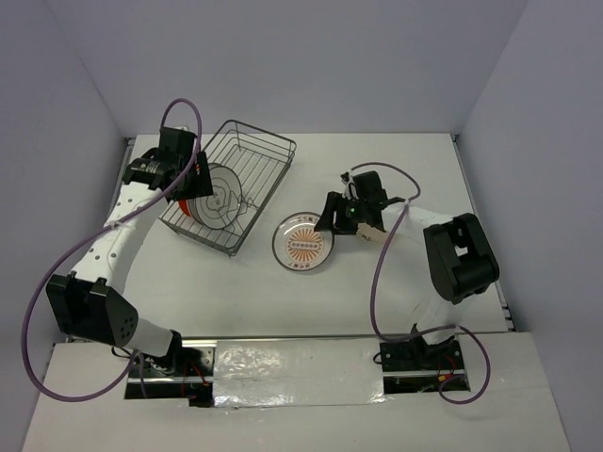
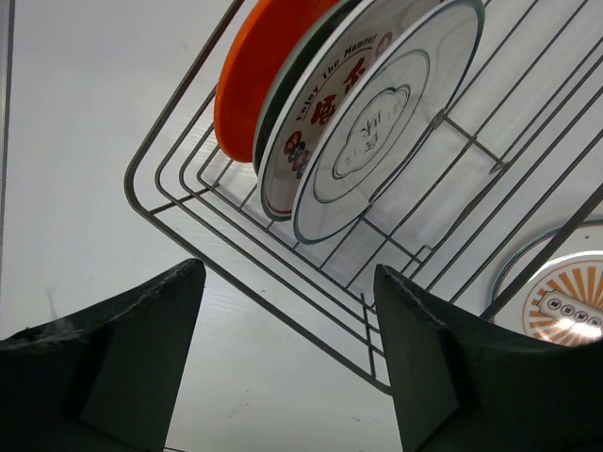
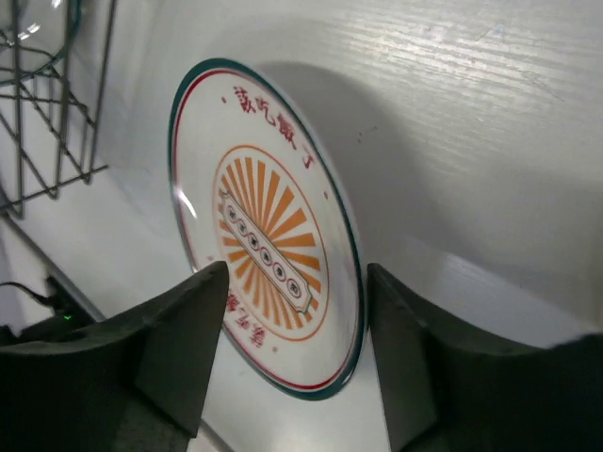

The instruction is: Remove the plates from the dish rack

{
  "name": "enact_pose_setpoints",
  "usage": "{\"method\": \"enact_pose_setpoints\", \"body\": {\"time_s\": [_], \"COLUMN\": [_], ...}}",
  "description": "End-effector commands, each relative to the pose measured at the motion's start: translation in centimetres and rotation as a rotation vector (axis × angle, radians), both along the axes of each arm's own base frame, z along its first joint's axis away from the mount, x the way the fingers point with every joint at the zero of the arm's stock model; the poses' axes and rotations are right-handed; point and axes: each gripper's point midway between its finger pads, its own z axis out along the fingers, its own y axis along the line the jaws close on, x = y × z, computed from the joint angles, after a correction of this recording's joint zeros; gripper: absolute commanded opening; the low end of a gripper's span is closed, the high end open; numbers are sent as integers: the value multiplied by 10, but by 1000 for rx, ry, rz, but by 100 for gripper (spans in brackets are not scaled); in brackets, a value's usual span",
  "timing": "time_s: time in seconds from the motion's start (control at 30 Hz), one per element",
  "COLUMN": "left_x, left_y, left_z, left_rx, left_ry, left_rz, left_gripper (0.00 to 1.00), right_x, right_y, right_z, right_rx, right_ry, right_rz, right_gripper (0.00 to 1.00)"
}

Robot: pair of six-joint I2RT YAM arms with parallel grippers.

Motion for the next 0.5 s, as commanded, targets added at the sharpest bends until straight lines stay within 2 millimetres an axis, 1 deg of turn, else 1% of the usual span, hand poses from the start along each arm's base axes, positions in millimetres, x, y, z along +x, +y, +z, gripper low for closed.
{"method": "enact_pose_setpoints", "body": {"time_s": [0.0, 0.03, 0.07, 0.1, 0.13, 0.17, 0.2, 0.23, 0.27, 0.33, 0.37, 0.4, 0.43, 0.47], "left_x": [12, 12, 14, 15, 16, 18, 20, 24, 28, 33, 37, 39, 43, 48], "left_y": [-4, -2, -1, 0, 1, 3, 3, 5, 5, 2, -3, -6, -8, -10], "left_z": [18, 14, 7, 4, 3, -1, -1, 0, -3, -4, -11, -13, -14, -19], "left_rx": [10, 25, 45, 58, 69, 86, 98, 113, 121, 122, 105, 99, 96, 96], "left_ry": [-90, -77, -48, -33, -23, -7, -5, -14, -11, -10, 9, 16, 13, 17], "left_rz": [-90, -95, -107, -112, -114, -126, -131, -140, -146, -166, -191, -203, -213, -222], "left_gripper": [84, 82, 81, 79, 76, 75, 74, 74, 73, 73, 71, 70, 68, 67], "right_x": [14, 7, 10, 13, 1, 6, 5, -1, -1, -6, -6, -7, -9, -11], "right_y": [4, -3, -14, -18, -30, -47, -50, -55, -56, -58, -59, -58, -60, -59], "right_z": [14, 11, 8, 17, 13, 24, 32, 38, 57, 70, 77, 88, 91, 93], "right_rx": [-56, -110, -200, -253, -334, -411, -441, -456, -432, -428, -427, -412, -417, -414], "right_ry": [-73, -45, -55, -70, -21, -59, -76, -81, -127, -159, -176, -200, -197, -199], "right_rz": [2, -7, -57, -84, -107, -176, -198, -210, -224, -217, -218, -212, -203, -194], "right_gripper": [70, 73, 80, 81, 82, 82, 90, 90, 91, 91, 92, 92, 92, 92]}}
